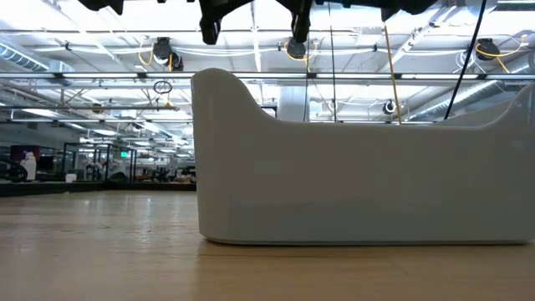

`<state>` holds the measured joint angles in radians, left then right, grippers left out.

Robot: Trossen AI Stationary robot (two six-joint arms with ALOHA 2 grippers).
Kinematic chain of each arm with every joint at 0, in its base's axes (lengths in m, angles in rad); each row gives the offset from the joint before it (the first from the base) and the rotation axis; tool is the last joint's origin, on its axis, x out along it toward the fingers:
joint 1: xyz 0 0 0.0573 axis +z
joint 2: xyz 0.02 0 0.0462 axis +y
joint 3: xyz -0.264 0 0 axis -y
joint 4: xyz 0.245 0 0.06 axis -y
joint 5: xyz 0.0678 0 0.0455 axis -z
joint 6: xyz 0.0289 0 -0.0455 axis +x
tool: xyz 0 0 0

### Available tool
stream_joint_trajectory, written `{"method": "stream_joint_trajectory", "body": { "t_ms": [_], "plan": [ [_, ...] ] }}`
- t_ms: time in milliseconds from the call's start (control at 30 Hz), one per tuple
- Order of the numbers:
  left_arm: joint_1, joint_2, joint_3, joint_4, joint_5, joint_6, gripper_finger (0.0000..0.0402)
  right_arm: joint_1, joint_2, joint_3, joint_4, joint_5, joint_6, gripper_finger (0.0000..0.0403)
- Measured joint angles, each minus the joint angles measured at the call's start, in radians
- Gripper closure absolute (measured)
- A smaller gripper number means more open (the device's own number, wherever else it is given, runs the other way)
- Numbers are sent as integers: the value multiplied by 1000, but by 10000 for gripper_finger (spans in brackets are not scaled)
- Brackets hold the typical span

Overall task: Pick & Place Toys
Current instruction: Put the yellow game piece into the top gray bin

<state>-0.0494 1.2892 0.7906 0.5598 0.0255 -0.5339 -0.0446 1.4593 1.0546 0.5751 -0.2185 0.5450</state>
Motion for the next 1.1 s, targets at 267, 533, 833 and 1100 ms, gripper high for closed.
{"method": "stream_joint_trajectory", "body": {
  "t_ms": [267,533,833,1100],
  "plan": [
    [0,0,0,-6,112,-24,127,-63,-59,0,-3,-75,-4,271],
    [5,0,0,-12,132,18,137,-120,-179,95,-386,-78,-119,271],
    [50,-49,0,-24,135,41,153,-141,-94,430,-1039,-70,-355,271],
    [100,-186,0,-20,131,96,151,-135,55,476,-1231,-129,-408,271]
  ]
}}
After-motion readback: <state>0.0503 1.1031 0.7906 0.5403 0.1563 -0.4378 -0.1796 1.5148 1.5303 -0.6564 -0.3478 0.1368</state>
